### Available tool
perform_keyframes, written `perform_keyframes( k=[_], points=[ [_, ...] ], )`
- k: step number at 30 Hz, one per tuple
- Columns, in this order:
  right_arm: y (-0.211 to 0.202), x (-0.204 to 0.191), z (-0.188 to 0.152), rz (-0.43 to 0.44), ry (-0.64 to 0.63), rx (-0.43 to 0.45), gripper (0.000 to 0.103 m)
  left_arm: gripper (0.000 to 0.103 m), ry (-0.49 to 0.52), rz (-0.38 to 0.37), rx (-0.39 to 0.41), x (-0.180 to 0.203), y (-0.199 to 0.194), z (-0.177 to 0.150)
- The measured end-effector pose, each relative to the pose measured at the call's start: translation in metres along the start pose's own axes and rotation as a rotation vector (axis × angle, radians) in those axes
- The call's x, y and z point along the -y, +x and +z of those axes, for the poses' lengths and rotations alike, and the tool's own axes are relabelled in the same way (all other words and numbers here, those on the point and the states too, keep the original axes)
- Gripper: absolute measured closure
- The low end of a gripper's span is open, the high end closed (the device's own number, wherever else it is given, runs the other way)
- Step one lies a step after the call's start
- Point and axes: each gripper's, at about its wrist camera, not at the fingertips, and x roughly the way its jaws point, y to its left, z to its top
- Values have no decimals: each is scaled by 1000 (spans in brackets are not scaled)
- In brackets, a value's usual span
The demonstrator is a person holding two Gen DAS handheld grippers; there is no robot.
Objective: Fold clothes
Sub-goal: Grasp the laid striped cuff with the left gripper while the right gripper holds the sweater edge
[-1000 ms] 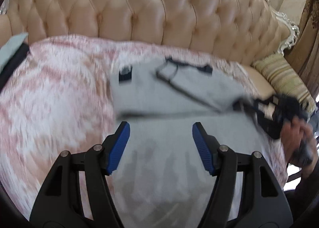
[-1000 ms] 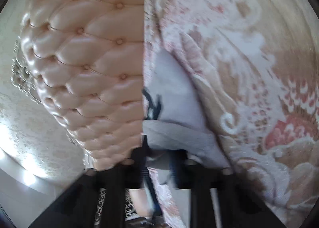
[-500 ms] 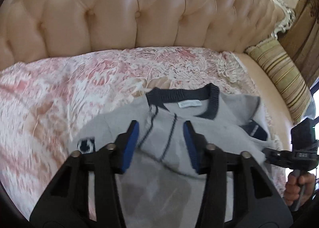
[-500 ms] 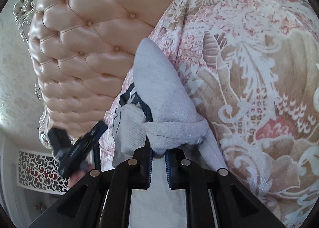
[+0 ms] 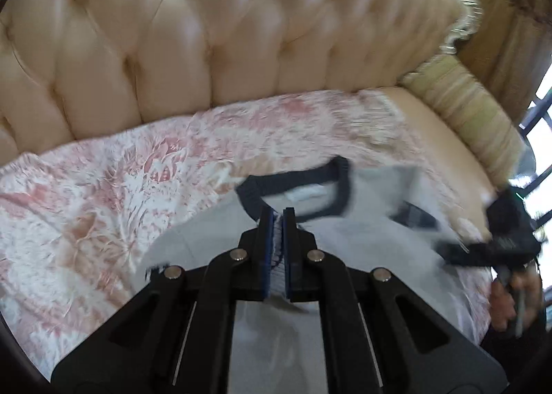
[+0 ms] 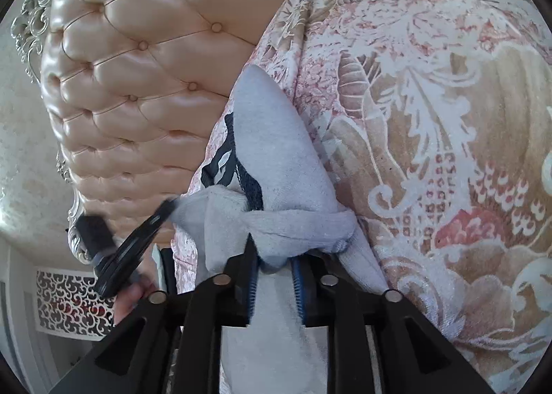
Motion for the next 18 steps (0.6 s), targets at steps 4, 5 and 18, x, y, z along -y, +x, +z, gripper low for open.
perform_keyframes(
  k=[4, 5, 18],
  points=[
    [-5, -1, -3, 7, 3, 17, 42, 98, 83, 11, 61, 30, -56, -48],
    [-6, 0, -3, 10, 3, 22, 37, 98, 102, 15, 68, 38, -66, -62],
    [-22, 1, -13, 48, -11, 82, 66, 95, 20, 60, 37, 28, -39, -72]
  ],
)
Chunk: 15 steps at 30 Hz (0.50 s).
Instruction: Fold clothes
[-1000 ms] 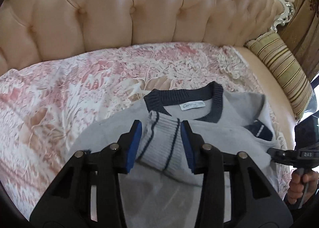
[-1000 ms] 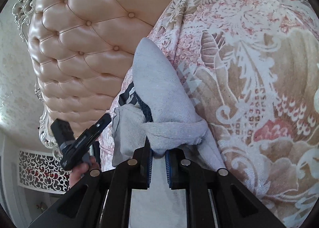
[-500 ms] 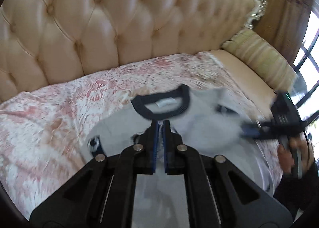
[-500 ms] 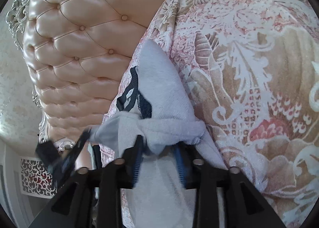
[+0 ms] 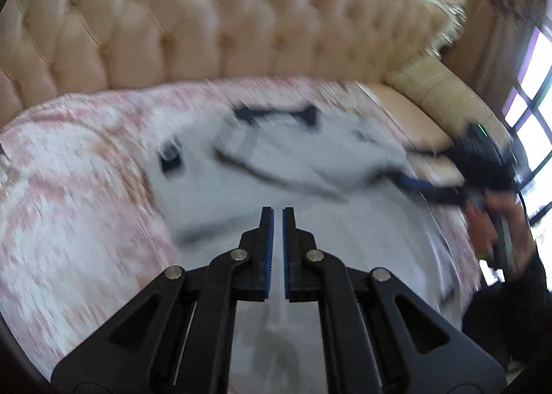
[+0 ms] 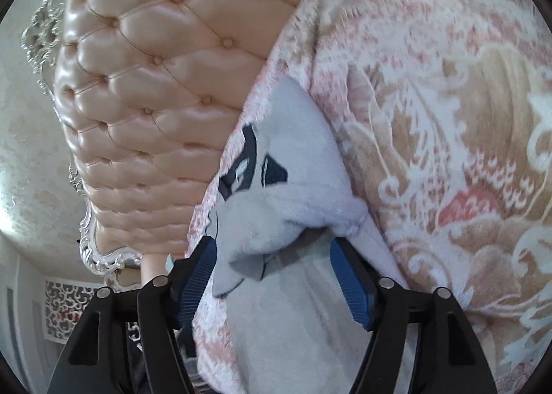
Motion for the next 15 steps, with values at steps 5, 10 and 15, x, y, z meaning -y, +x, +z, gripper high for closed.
perform_keyframes(
  k=[5, 10, 15],
  points=[
    [6, -2, 3, 6, -26, -20, 94, 45, -102, 23, 4, -28, 29, 31],
    [2, -8, 4, 1, -40, -24, 94, 45, -152, 17, -69, -43, 60, 46],
    [1, -16, 4, -13, -69, -21, 94, 46, -178, -3, -179, -51, 94, 54]
  ],
)
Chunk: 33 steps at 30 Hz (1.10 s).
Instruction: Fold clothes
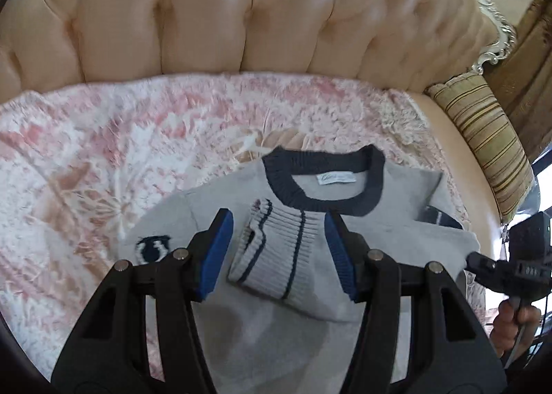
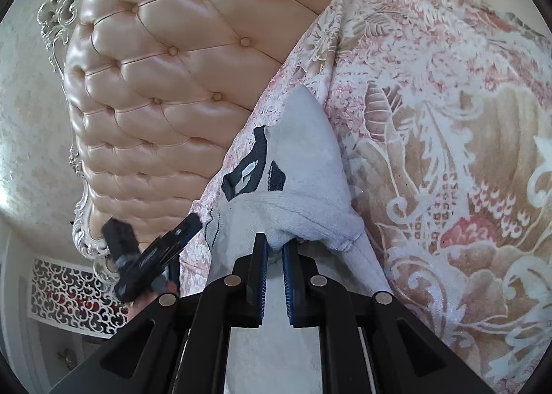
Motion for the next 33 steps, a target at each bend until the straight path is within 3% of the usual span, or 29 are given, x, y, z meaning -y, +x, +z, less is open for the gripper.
perform_keyframes(
  k=[1, 2, 4, 9, 11, 12, 14, 17, 20, 22, 25, 30, 33],
  points=[
    [1, 0, 0, -2, 3, -1, 94, 56, -5, -2, -22, -1, 6, 3],
    [2, 1, 0, -7, 6, -4, 94, 100, -10, -5, -44, -3, 13, 6],
    [3, 4, 0, -8, 25, -10, 90, 98, 5, -18, -47, 0, 12, 6],
    [5, 11, 0, -7, 89, -30, 87, 99, 109, -43, 70, 24, -43, -13],
    [4, 12, -1, -10, 99, -29, 77, 99, 192, -36, 125, 44, -71, -31],
    [4, 12, -1, -12, 104, -28, 73, 98, 252, -21, 158, 58, -85, -45],
    [2, 16, -2, -2, 132, -27, 50, 98, 369, 15, 210, 84, -109, -76],
    [-2, 18, -3, 6, 152, -19, 46, 98, 568, 96, 236, 122, -124, -139],
    [-7, 19, -5, 3, 149, -10, 45, 98, 809, 194, 218, 159, -114, -209],
    [-8, 21, -6, -2, 146, -11, 44, 98, 902, 213, 191, 174, -105, -245],
    [-8, 25, -9, -2, 148, -19, 42, 98, 940, 225, 155, 183, -87, -277],
    [-8, 32, -7, 44, 192, -17, 39, 97, 972, 245, 120, 187, -77, -302],
    [-8, 44, -5, 140, 286, -16, 35, 97, 916, 216, 107, 186, -83, -305]
  ],
)
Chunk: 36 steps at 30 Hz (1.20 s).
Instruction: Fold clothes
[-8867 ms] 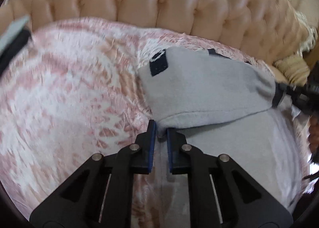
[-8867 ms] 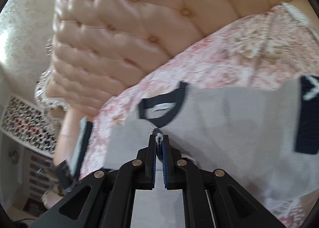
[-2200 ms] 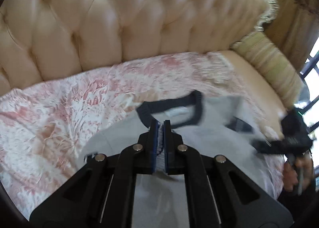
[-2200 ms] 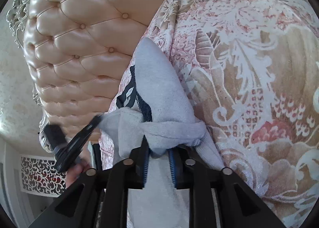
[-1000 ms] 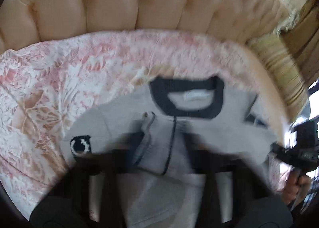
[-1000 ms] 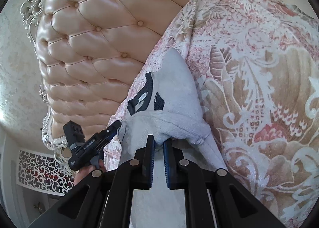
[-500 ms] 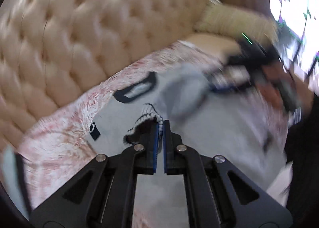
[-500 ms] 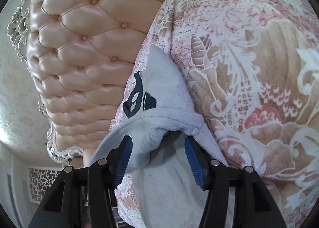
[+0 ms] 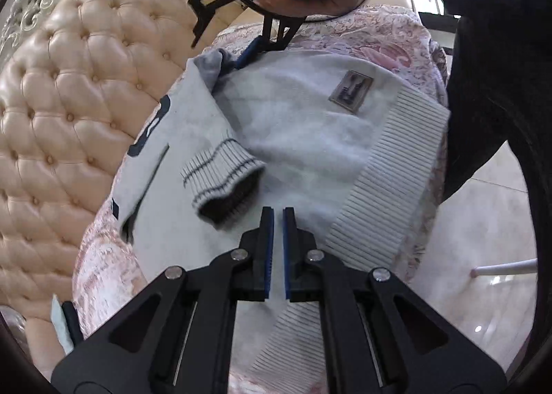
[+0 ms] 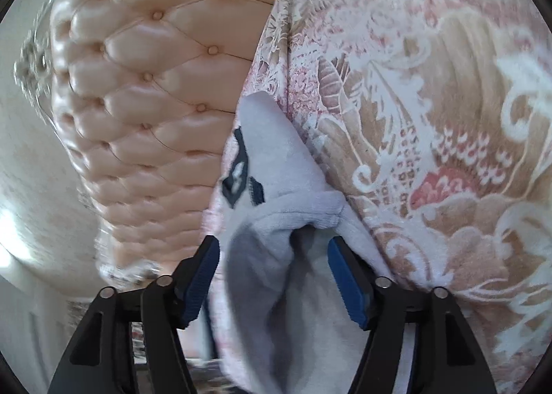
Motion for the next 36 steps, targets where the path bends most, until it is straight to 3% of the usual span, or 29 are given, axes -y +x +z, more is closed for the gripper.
perform_keyframes(
  k=[2, 4, 6, 8, 11, 12, 14, 16, 20, 22, 26, 27, 28, 30, 31, 35, 36],
  points=[
    [-2, 5, 4, 47, 45, 1, 34, 95, -131, -58, 2, -12, -4, -4],
    [-3, 9, 7, 69, 69, 20, 32, 82, -369, -166, 10, -39, -5, -10],
    [0, 11, 10, 99, 92, 16, 30, 49, -641, -309, 36, -67, -3, -26],
    [5, 11, 13, 133, 104, 12, 26, 42, -903, -455, 77, -91, 1, -45],
    [13, 8, 17, 159, 115, -9, 24, 42, -1233, -646, 120, -115, 14, -76],
    [13, 6, 17, 167, 110, -11, 27, 42, -1328, -700, 142, -119, 18, -86],
    [10, 1, 14, 168, 70, -18, 67, 42, -1501, -815, 193, -123, 26, -102],
    [8, 3, 12, 155, 56, -25, 83, 42, -1605, -878, 209, -122, 35, -108],
    [1, 17, 9, 148, 92, -20, 87, 42, -1778, -949, 173, -116, 59, -116],
    [0, 21, 10, 162, 113, -24, 87, 42, -1830, -944, 144, -113, 68, -115],
    [3, 24, 9, 178, 134, -37, 87, 46, -1746, -809, 73, -131, 67, -91],
    [4, 24, 9, 186, 138, -39, 87, 76, -1724, -776, 55, -136, 67, -85],
    [4, 25, 9, 194, 143, -40, 87, 93, -1702, -742, 38, -140, 67, -80],
    [5, 26, 9, 216, 157, -39, 87, 93, -1642, -666, 27, -153, 62, -66],
    [5, 29, 8, 242, 174, -39, 87, 93, -1580, -606, 64, -168, 50, -55],
    [11, 31, 5, 307, 213, -65, 87, 92, -1245, -258, 239, -221, -13, -5],
    [13, 30, 4, 309, 214, -74, 87, 92, -1218, -221, 242, -231, -15, -2]
  ],
)
